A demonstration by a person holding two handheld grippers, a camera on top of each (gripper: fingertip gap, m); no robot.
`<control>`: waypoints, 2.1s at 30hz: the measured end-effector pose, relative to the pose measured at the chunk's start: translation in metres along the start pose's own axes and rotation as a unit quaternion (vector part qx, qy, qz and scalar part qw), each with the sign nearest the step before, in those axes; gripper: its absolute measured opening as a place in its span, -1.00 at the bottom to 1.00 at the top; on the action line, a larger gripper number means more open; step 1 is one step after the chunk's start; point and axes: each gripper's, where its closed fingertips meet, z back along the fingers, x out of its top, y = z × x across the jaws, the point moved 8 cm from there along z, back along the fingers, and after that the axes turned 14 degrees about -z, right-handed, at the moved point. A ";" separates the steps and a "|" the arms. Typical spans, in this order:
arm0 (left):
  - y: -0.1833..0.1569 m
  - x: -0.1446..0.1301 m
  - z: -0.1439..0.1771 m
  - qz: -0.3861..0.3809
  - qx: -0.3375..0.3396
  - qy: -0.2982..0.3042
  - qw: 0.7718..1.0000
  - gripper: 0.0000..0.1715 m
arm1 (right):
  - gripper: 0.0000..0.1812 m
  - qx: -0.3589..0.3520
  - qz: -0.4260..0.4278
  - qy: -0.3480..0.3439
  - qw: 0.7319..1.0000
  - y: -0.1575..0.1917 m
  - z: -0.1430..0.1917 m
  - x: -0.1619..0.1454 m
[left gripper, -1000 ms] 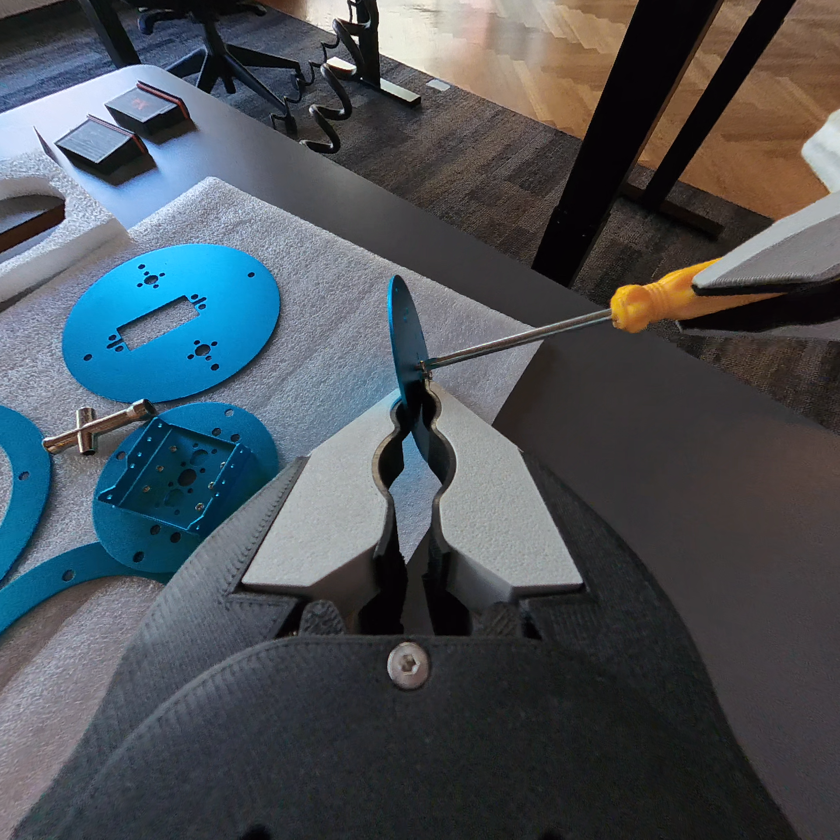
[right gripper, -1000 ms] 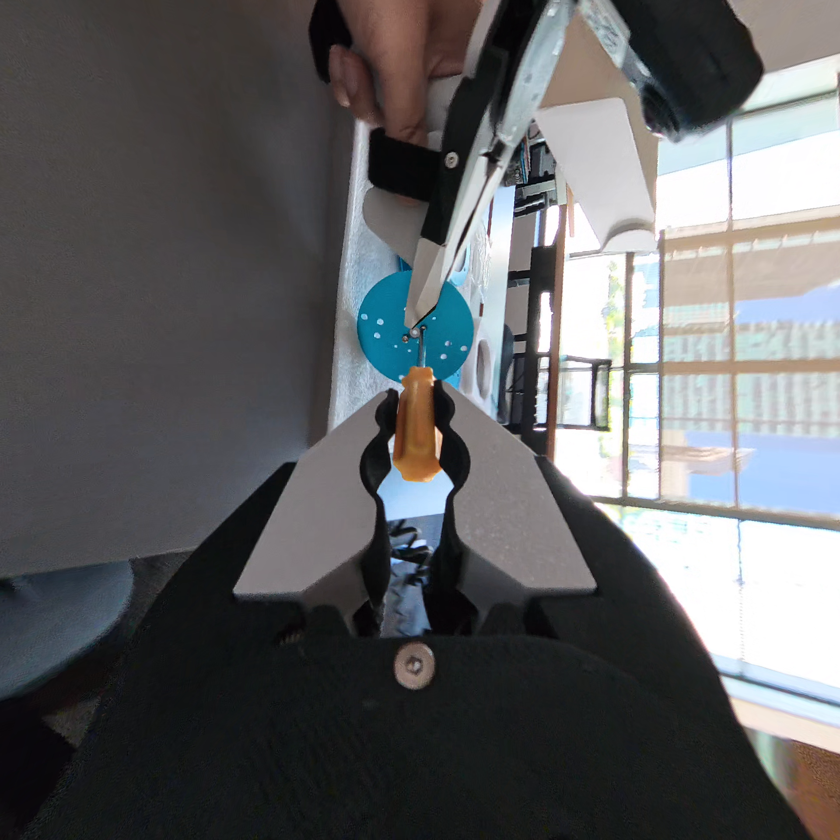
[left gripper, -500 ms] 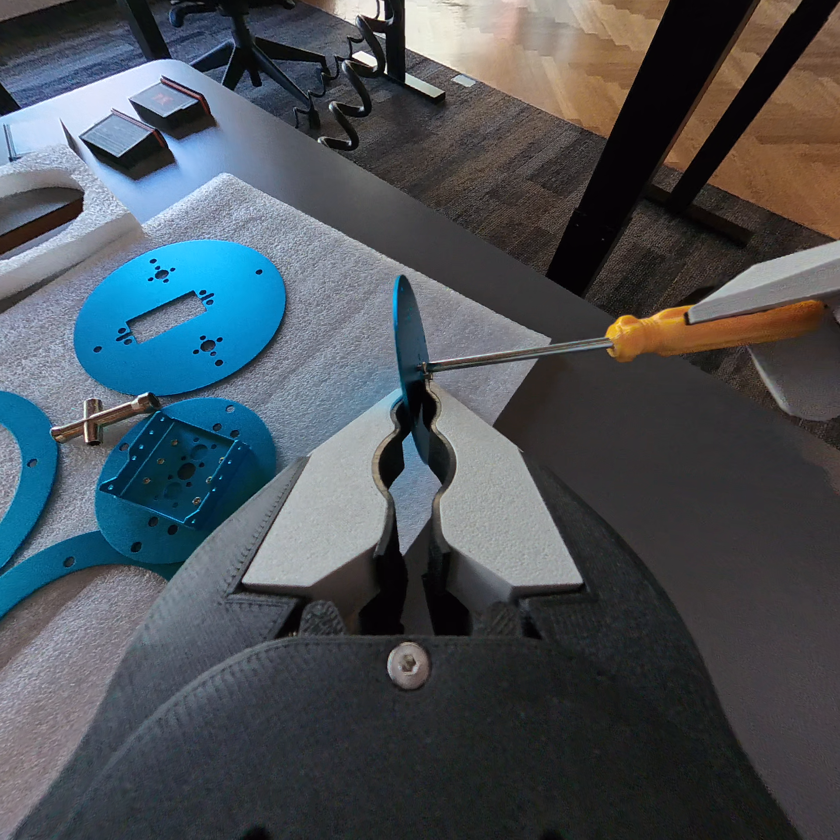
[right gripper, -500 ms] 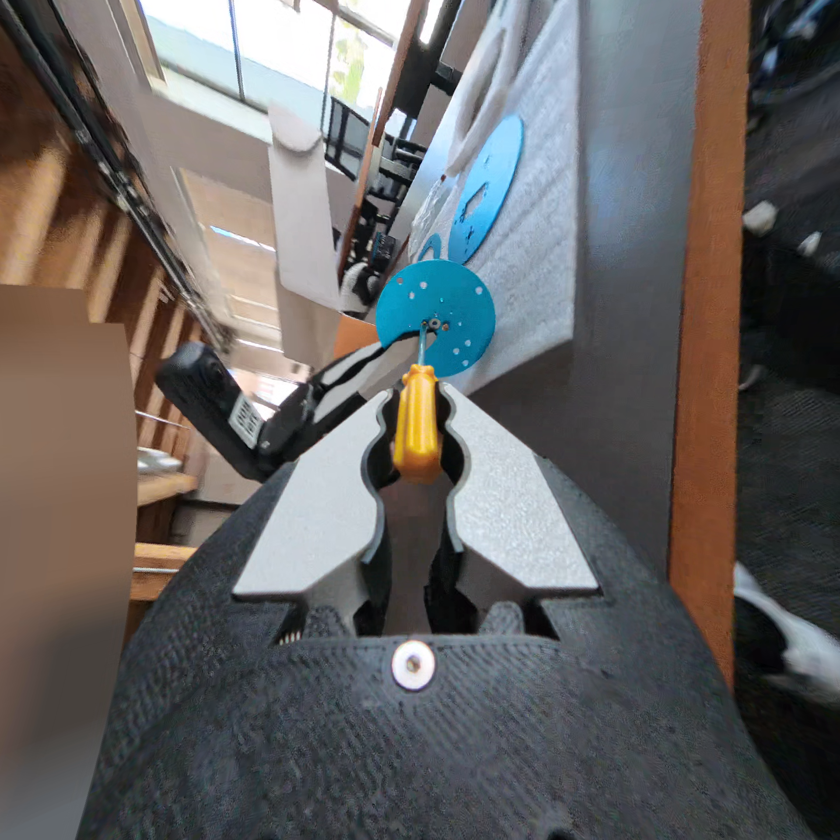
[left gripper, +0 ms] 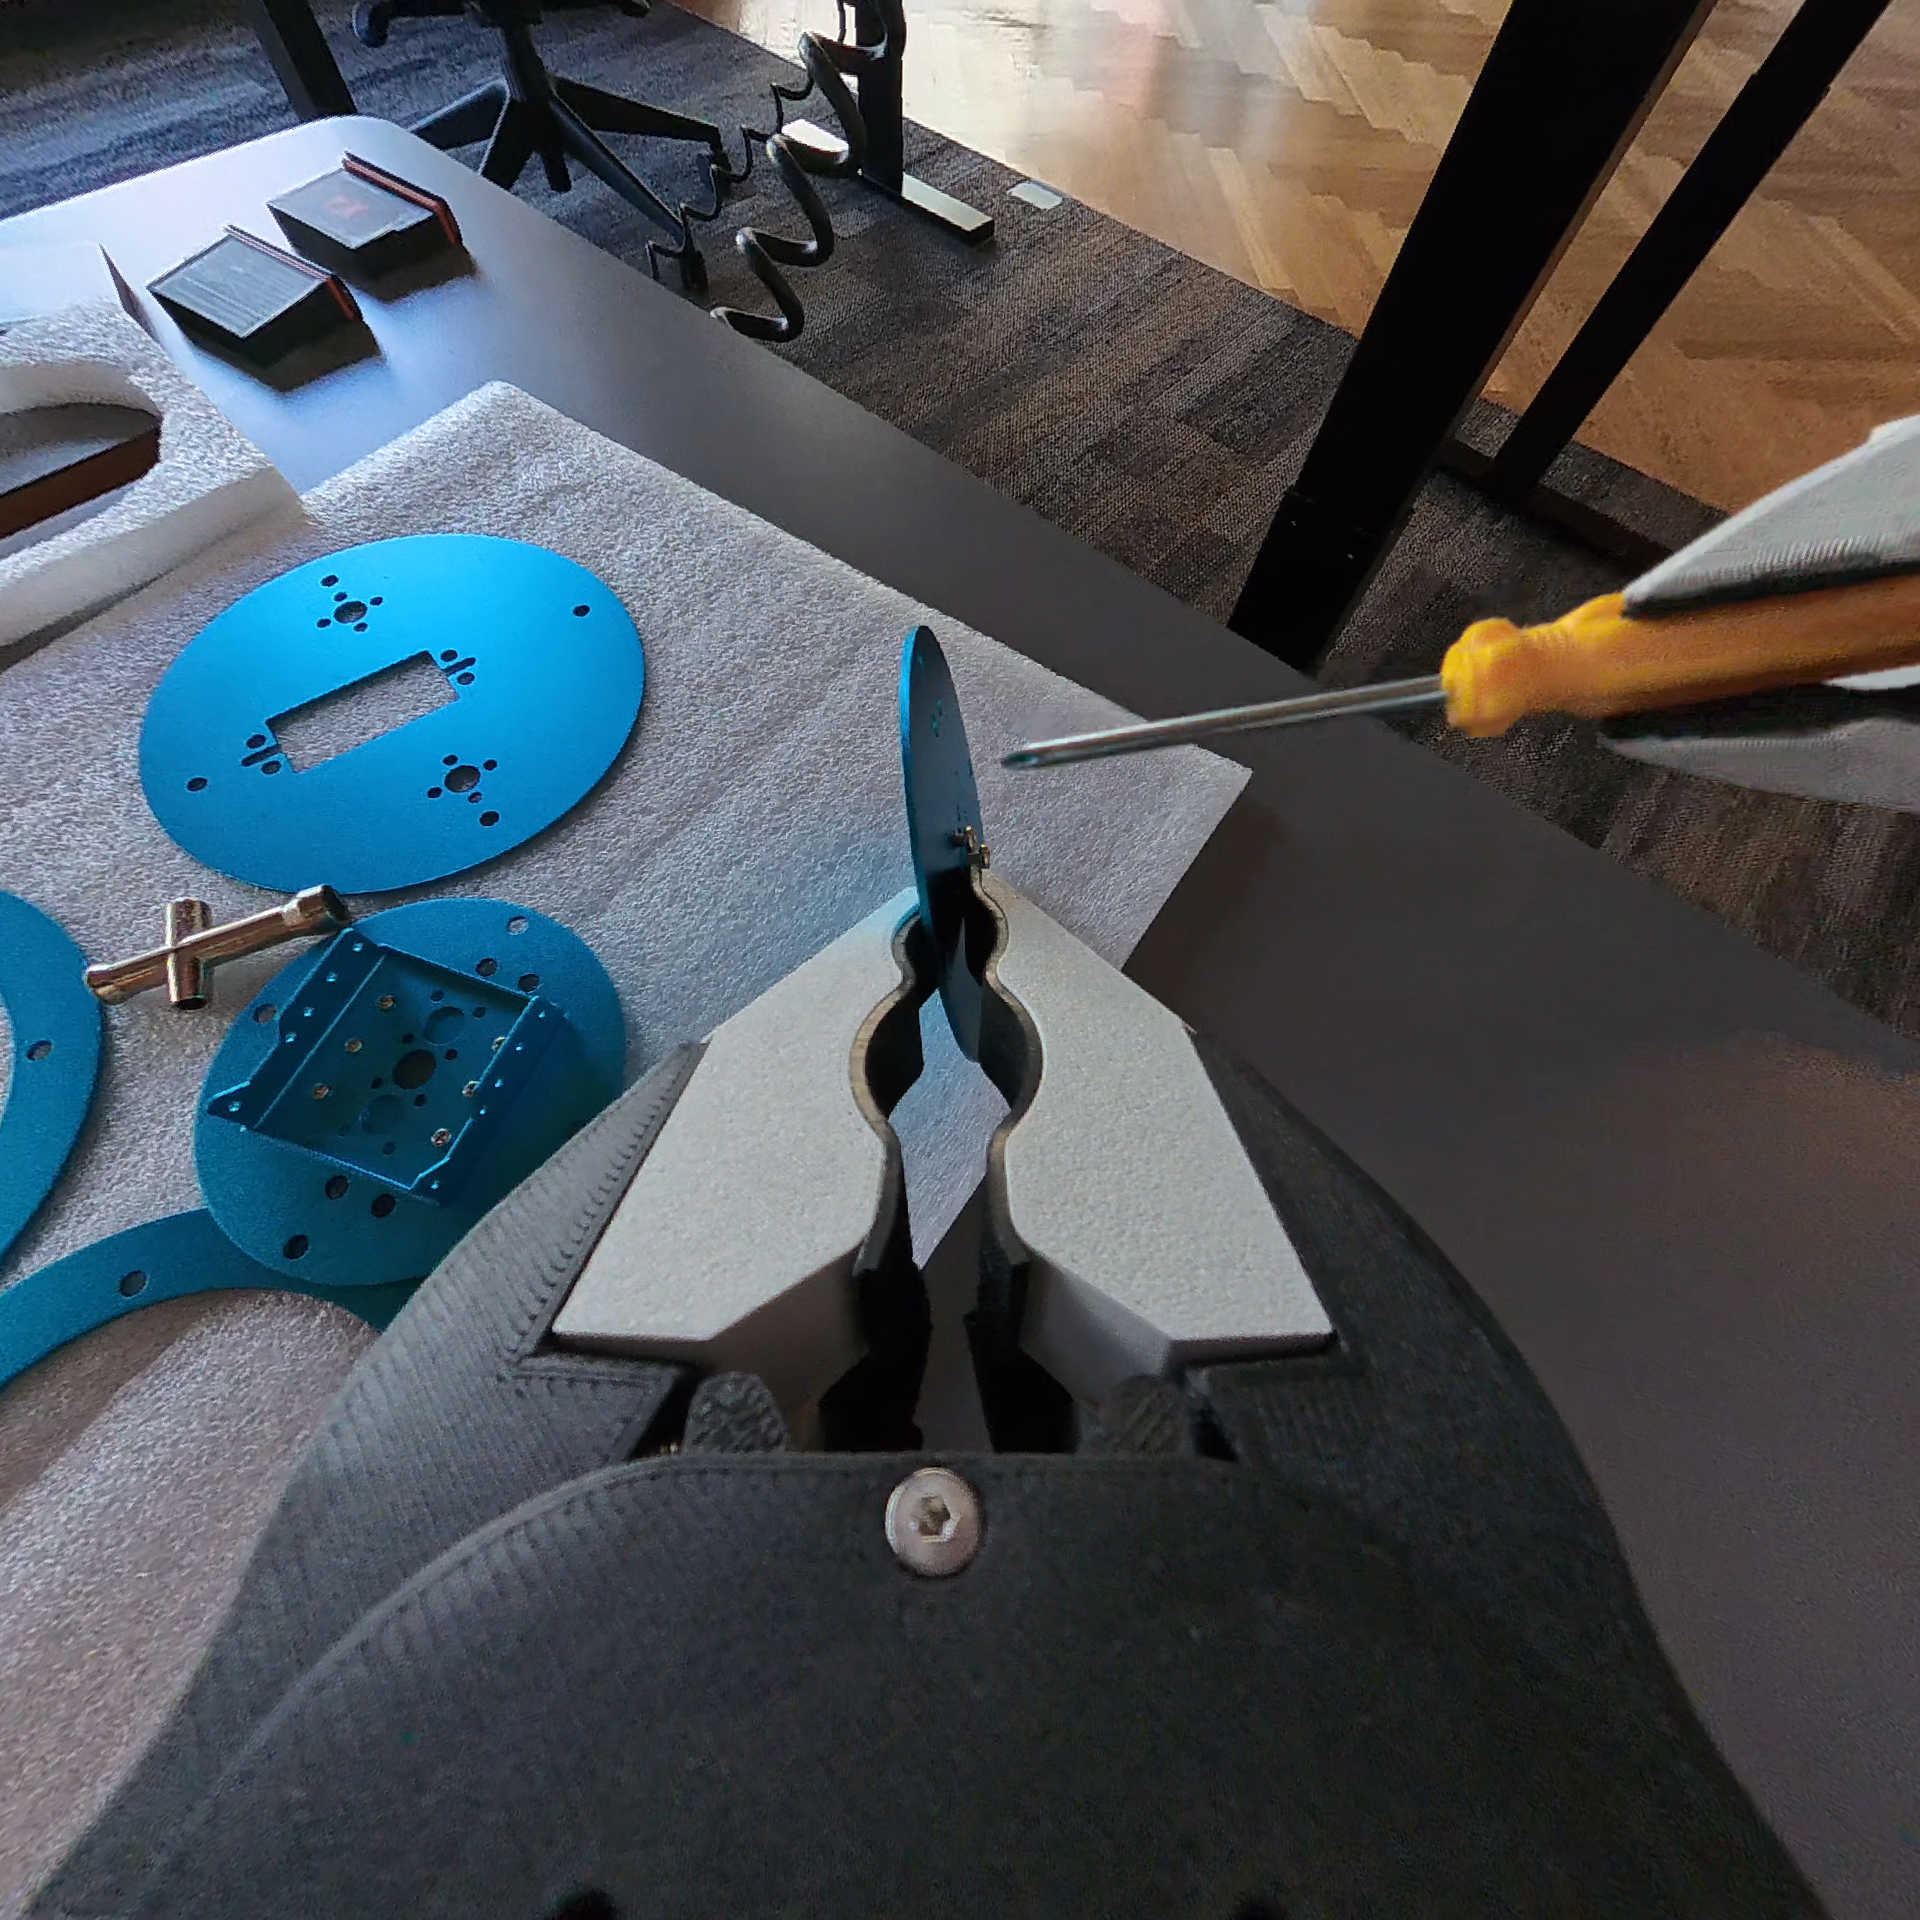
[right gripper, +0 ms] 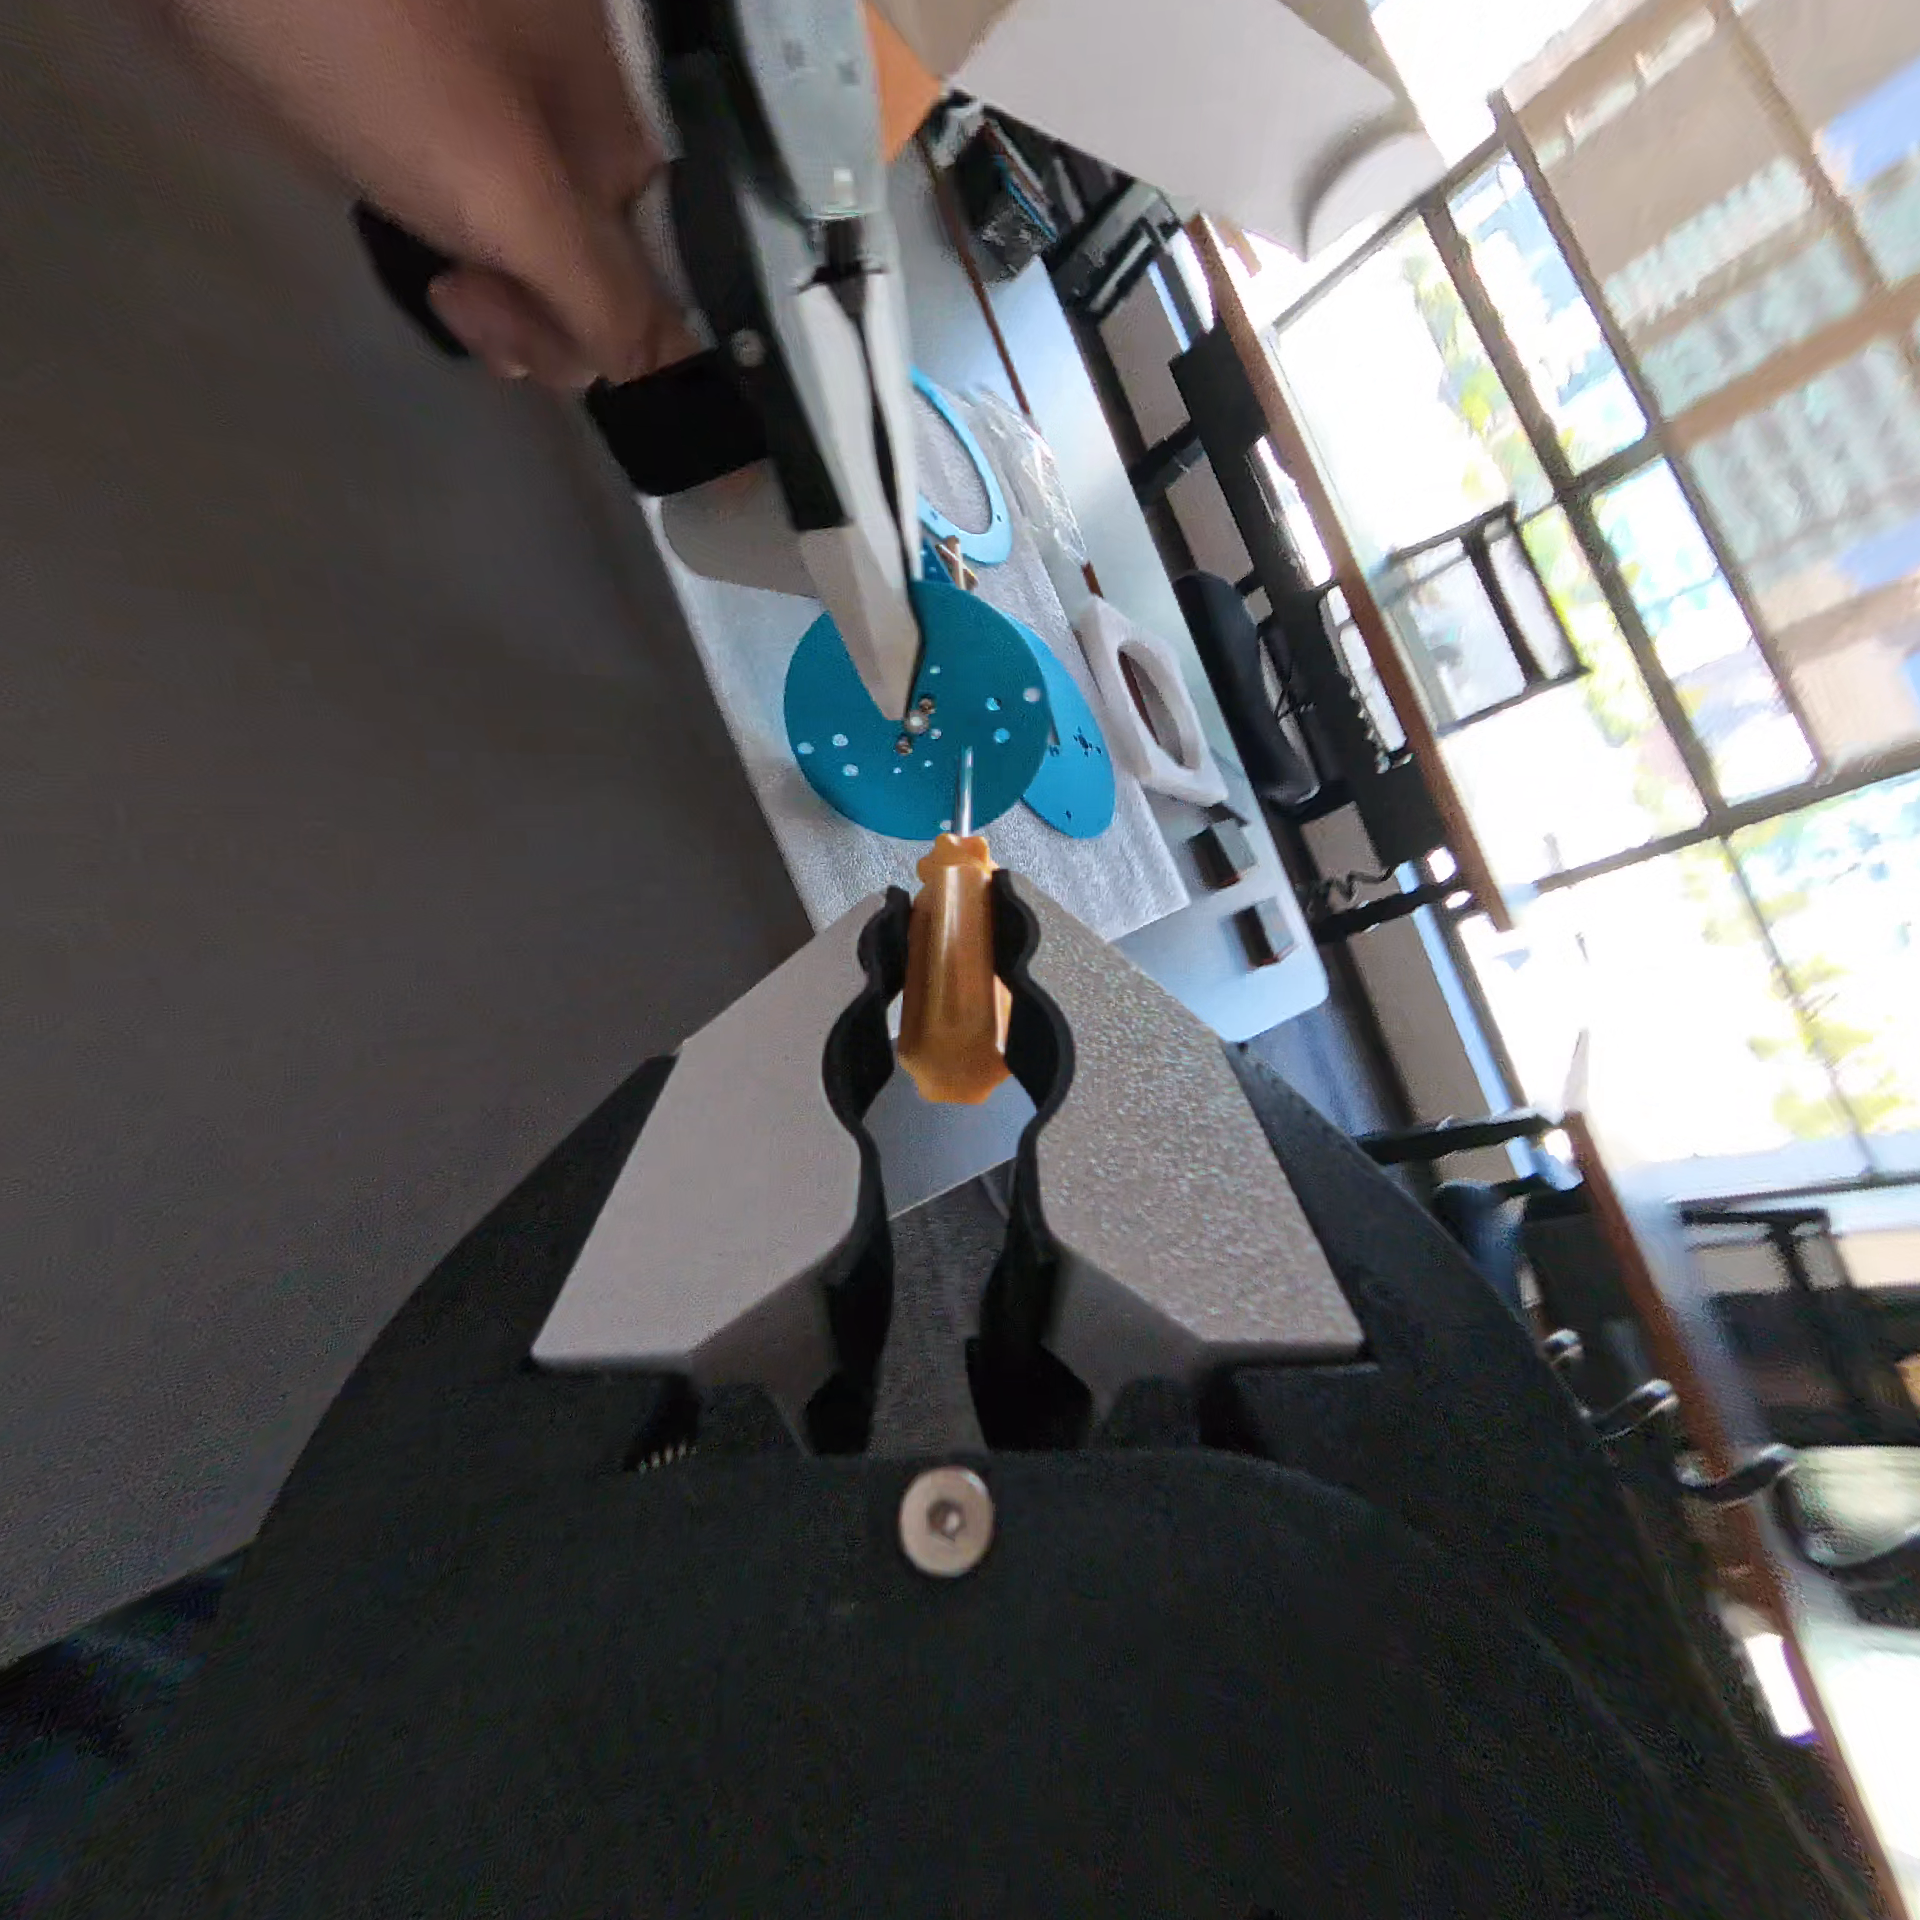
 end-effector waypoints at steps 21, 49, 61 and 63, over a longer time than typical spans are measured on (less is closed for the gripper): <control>0.001 0.000 -0.001 0.003 -0.004 -0.003 1.000 -0.98 | -0.84 0.008 0.106 -0.009 0.994 0.013 -0.007 0.004; 0.002 -0.001 0.000 -0.008 -0.007 0.001 1.000 -0.97 | -0.83 0.046 0.201 -0.030 0.978 0.006 -0.012 0.006; -0.003 0.003 -0.002 -0.022 0.022 0.008 0.999 -0.97 | -0.84 0.056 -0.813 -0.072 0.575 0.004 -0.011 -0.025; -0.004 0.003 -0.002 -0.024 0.018 0.006 1.000 -0.98 | -0.83 0.068 -0.849 -0.080 0.518 0.006 -0.009 -0.032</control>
